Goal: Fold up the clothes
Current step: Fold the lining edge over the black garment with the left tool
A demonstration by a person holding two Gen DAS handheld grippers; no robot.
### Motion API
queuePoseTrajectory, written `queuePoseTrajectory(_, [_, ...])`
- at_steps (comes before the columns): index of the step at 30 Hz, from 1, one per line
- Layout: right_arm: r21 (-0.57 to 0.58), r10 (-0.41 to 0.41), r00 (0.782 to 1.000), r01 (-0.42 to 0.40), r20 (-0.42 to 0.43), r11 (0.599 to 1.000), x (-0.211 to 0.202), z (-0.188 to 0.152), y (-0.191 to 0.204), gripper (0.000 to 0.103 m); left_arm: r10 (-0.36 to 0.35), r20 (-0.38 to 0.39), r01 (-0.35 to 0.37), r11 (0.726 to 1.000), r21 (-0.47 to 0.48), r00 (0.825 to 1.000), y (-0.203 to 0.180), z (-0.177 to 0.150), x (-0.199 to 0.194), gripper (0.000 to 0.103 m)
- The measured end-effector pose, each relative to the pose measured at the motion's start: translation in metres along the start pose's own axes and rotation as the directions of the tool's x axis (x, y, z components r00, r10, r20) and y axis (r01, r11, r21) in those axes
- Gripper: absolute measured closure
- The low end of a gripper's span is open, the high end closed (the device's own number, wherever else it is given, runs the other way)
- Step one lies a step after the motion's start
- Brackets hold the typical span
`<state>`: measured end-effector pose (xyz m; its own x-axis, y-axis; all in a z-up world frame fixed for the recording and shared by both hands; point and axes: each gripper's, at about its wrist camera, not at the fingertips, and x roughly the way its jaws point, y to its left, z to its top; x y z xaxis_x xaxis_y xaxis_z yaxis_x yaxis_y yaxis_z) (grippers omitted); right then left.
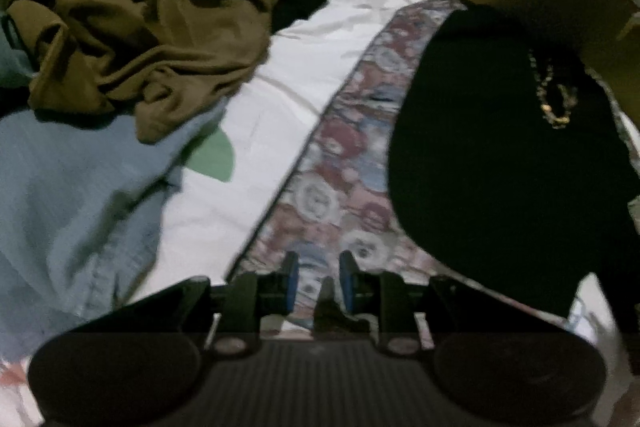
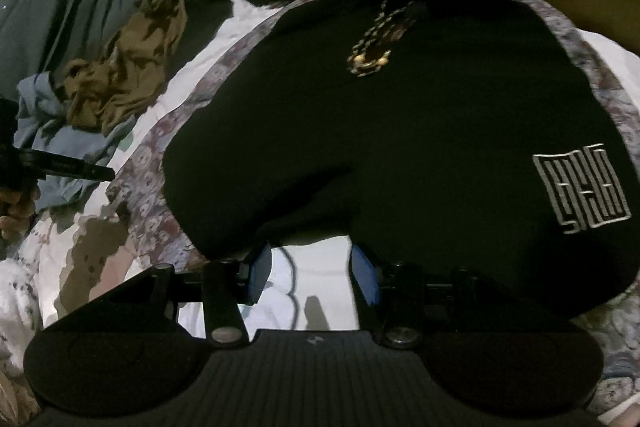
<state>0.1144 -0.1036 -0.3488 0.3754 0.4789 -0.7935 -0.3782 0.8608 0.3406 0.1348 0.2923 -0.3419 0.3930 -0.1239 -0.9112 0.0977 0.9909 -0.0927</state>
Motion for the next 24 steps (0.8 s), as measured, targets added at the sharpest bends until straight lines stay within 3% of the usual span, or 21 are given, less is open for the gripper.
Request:
queuePoseTrajectory(13, [0.024, 0.017, 1.000, -0.017, -0.022, 1.000, -0.002, -0.007, 0.005, 0.051, -0.123, -0.040, 0.123, 0.992, -0.011, 0.992, -0.067, -0.057, -0.004, 0.070])
queuePoseTrajectory(18, [0.069, 0.024, 0.999, -0.022, -0.023, 0.997, 0.000, -0.010, 0.000, 0.051, -0.172, -0.076, 0.173, 0.985, 0.015, 0.982, -0.089, -0.076, -0.005, 0.052])
queuePoseTrajectory(24, [0.080, 0.009, 1.000, -0.007, -0.025, 0.997, 0.000, -0.013, -0.004, 0.051, -0.239, -0.121, 0.247, 0.968, 0.053, 0.963, -0.116, -0.096, 0.000, 0.052])
